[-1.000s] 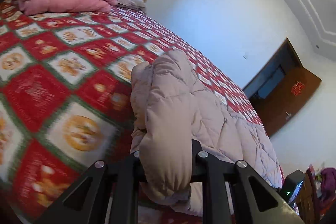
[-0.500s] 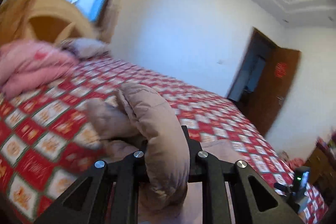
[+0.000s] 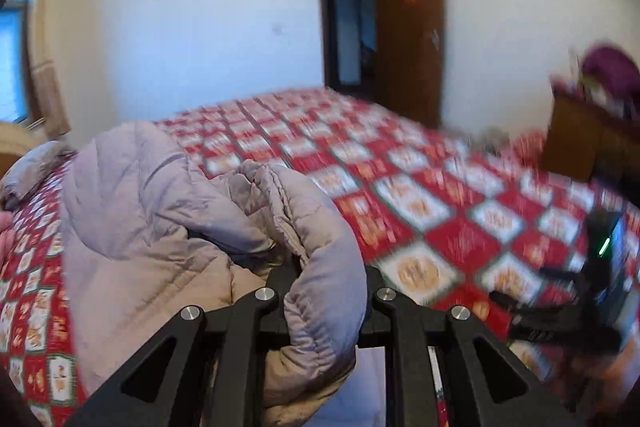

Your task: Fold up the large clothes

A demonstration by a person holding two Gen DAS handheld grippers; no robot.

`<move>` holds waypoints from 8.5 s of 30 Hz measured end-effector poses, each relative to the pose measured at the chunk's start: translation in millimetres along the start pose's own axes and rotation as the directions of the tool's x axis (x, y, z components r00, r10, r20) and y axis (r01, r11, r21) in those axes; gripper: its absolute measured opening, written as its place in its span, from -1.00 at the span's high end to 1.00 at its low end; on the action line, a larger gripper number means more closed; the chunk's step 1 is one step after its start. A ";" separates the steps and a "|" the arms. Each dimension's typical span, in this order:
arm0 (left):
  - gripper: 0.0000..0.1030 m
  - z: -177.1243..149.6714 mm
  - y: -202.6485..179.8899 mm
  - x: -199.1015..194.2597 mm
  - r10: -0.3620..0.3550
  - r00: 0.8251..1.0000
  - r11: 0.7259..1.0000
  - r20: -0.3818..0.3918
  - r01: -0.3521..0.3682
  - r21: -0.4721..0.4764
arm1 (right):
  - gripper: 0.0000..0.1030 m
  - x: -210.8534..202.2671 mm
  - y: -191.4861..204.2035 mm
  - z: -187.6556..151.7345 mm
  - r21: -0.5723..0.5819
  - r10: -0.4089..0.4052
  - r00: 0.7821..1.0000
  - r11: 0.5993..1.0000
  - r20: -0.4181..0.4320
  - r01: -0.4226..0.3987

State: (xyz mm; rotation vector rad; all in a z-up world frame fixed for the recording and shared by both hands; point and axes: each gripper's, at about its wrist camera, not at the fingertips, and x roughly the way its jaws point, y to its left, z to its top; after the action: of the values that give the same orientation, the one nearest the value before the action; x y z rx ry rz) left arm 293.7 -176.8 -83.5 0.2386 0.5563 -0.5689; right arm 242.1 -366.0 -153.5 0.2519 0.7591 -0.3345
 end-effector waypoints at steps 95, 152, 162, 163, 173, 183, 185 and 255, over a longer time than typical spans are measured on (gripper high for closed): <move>-0.99 -35.9 178.1 99.8 0.274 0.939 0.878 -0.208 -0.332 -0.345 | 0.00 112.7 157.8 65.4 -0.067 0.241 0.967 0.967 -0.080 -0.247; -0.98 -67.9 206.6 2.7 0.257 0.950 0.817 -0.178 -0.312 -0.486 | -0.83 70.4 166.6 79.5 -0.210 0.357 0.934 0.915 0.029 -0.344; -0.99 -99.3 198.5 29.9 0.137 0.955 0.777 -0.263 -0.269 -0.569 | -0.87 87.3 112.8 50.2 -0.023 0.401 0.910 0.914 -0.105 -0.406; -0.99 -99.1 197.1 30.9 0.137 0.955 0.780 -0.262 -0.268 -0.565 | -0.87 92.7 110.8 49.5 0.009 0.422 0.898 0.905 -0.125 -0.425; -0.99 -91.4 178.2 37.8 0.226 0.939 0.820 -0.258 -0.327 -0.470 | -0.82 104.0 117.0 40.2 0.023 0.521 0.839 0.851 -0.155 -0.524; -0.99 -93.5 178.6 47.4 0.125 0.968 0.832 -0.218 -0.222 -0.508 | -0.81 109.7 123.8 39.5 0.002 0.509 0.843 0.856 -0.173 -0.516; -0.99 -91.4 175.8 50.1 0.125 0.968 0.834 -0.218 -0.221 -0.505 | -0.81 110.0 126.3 39.3 -0.009 0.496 0.850 0.863 -0.176 -0.505; 0.38 -79.7 226.5 -136.7 0.365 0.931 0.874 -0.007 -0.345 -0.342 | 0.43 -21.7 254.9 6.9 -0.189 0.697 0.708 0.684 -0.111 -0.704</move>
State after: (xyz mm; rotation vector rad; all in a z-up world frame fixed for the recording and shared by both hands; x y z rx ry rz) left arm 292.3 98.5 -58.8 -0.0056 0.5281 -0.1144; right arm 329.6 -130.0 -107.3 0.3215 0.6664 0.4960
